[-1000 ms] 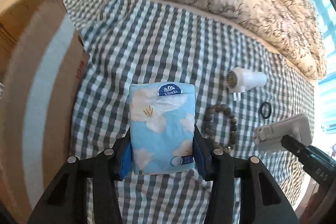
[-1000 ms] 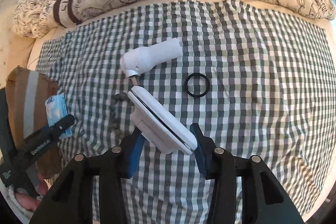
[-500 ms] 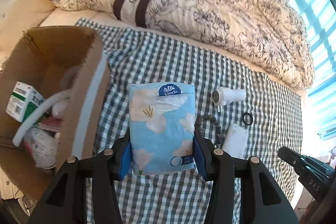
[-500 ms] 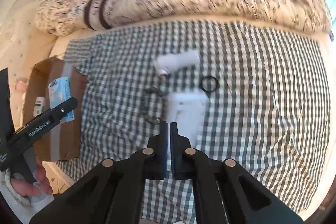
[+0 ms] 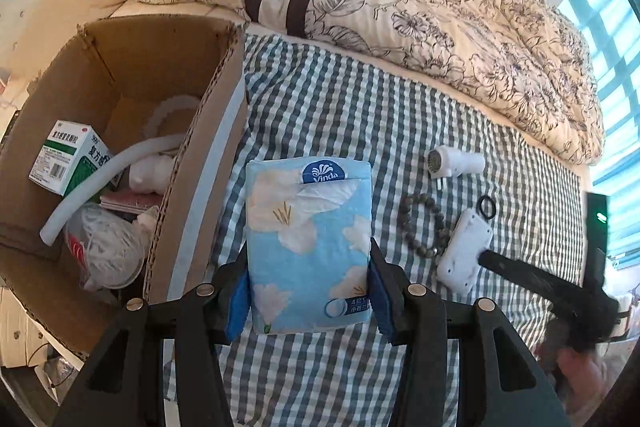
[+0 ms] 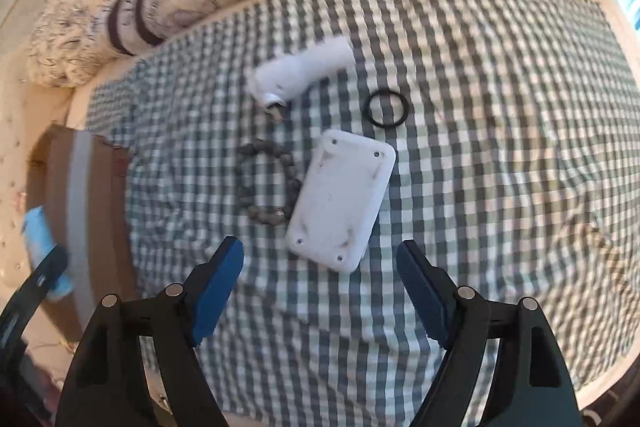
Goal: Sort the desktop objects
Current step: 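Lift the tissue pack with the left gripper while the right regrips the phone stand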
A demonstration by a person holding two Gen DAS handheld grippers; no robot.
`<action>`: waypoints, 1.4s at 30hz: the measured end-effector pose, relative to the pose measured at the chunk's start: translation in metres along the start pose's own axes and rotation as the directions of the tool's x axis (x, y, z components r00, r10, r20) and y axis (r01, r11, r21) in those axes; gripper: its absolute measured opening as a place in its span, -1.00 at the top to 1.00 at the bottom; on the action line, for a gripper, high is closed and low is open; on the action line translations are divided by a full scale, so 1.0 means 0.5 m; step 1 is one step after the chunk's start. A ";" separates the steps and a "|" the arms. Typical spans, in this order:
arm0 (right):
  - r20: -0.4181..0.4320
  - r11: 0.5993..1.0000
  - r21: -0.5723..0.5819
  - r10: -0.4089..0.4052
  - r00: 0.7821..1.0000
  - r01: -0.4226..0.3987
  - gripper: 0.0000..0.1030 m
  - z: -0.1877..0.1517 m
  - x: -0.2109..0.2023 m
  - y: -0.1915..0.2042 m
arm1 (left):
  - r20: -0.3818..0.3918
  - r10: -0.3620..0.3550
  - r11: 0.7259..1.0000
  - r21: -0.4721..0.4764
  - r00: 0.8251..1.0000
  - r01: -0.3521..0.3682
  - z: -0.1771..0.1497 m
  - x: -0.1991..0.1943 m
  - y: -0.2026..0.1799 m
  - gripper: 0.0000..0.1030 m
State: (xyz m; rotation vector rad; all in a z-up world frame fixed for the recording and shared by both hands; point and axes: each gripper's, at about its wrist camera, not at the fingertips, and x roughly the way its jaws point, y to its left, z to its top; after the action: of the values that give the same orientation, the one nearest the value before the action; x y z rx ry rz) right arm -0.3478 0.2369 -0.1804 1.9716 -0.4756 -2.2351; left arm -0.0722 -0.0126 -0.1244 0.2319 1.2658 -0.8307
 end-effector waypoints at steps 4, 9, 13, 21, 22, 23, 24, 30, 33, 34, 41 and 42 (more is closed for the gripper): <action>-0.061 0.998 0.048 -0.037 0.997 0.040 -0.55 0.022 0.081 -0.009 | -0.021 0.011 1.000 0.010 1.000 -0.011 -0.007 0.016 0.002 0.01; -0.112 0.998 0.039 -0.053 0.992 0.057 -0.39 0.024 0.151 -0.006 | -0.047 0.018 1.000 0.007 0.999 -0.018 -0.010 0.036 0.002 0.01; -0.060 0.998 -0.013 -0.064 0.996 0.063 0.16 0.024 0.120 0.015 | -0.054 0.015 1.000 -0.002 0.998 -0.015 -0.006 0.039 0.000 0.00; -0.028 0.995 -0.096 -0.009 1.000 0.006 0.69 -0.001 0.053 0.035 | -0.049 0.007 1.000 0.015 0.999 -0.007 0.002 0.038 -0.026 -0.01; -0.030 0.993 -0.115 -0.018 0.999 0.015 0.69 -0.004 0.059 0.043 | -0.050 0.008 1.000 0.018 0.999 -0.007 0.001 0.039 -0.027 -0.01; -0.027 0.991 -0.134 -0.027 0.999 0.023 0.68 -0.003 0.063 0.050 | -0.051 0.011 1.000 0.022 0.999 -0.010 -0.002 0.040 -0.028 -0.01; -0.010 0.989 -0.148 -0.023 1.000 0.021 0.68 -0.002 0.063 0.056 | -0.053 0.013 1.000 0.022 0.999 -0.012 -0.004 0.041 -0.027 -0.01; -0.055 0.992 -0.103 -0.074 0.996 0.068 0.11 0.042 0.121 0.042 | -0.087 0.027 1.000 0.002 0.996 -0.027 -0.022 0.056 -0.016 -0.01; -0.080 0.999 -0.050 -0.017 0.997 0.013 0.32 0.046 0.144 0.014 | -0.085 0.035 0.999 0.008 0.996 -0.035 -0.027 0.052 -0.014 -0.01; -0.073 0.998 -0.066 -0.020 0.997 0.015 0.33 0.045 0.138 0.016 | -0.083 0.039 0.999 0.006 0.996 -0.038 -0.027 0.051 -0.012 -0.01; -0.004 0.995 -0.089 0.036 0.999 -0.036 0.50 0.004 0.031 0.022 | -0.044 0.036 0.999 -0.021 0.998 -0.037 -0.009 0.017 0.001 -0.01; 0.001 0.995 -0.088 0.047 0.999 -0.047 0.50 -0.003 0.012 0.023 | -0.035 0.033 0.999 -0.022 0.999 -0.034 -0.006 0.009 0.000 -0.01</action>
State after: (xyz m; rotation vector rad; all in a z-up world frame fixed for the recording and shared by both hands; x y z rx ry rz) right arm -0.3484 0.2242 -0.1825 1.8941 -0.4124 -2.1923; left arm -0.0739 -0.0127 -0.1292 0.2500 1.2998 -0.7865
